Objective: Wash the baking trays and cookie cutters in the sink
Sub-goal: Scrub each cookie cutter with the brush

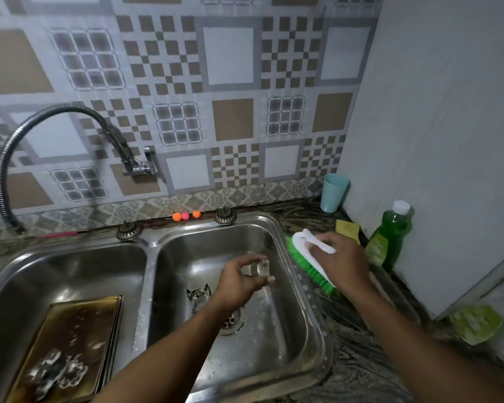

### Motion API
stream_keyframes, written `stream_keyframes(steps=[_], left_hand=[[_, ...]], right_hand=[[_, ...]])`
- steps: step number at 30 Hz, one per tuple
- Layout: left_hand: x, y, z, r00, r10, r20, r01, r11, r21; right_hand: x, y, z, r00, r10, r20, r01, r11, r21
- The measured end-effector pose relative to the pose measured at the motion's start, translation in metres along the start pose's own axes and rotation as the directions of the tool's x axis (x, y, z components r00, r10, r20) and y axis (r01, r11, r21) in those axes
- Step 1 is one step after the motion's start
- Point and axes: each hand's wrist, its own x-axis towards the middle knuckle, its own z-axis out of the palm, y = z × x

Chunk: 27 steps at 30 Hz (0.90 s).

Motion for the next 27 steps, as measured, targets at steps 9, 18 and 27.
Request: stream_keyframes(steps=[9, 18, 27], left_hand=[[-0.032, -0.005, -0.095, 0.998, -0.053, -0.034, 0.049, 0.993, -0.110], [-0.050, -0.006, -0.164, 0.994, -0.103, 0.041, 0.110, 0.957, -0.267], [-0.052, 0.004, -0.194, 0.982, -0.067, 0.174, 0.140, 0.884, -0.446]], right_hand=[[-0.041, -0.056, 0.086, 0.953, -0.297, 0.064, 0.288, 0.950, 0.120], [-0.055, -0.099, 0.140, 0.958, -0.260, 0.124, 0.219, 0.938, 0.269], [-0.069, -0.112, 0.173, 0.960, -0.215, 0.177, 0.124, 0.900, 0.418]])
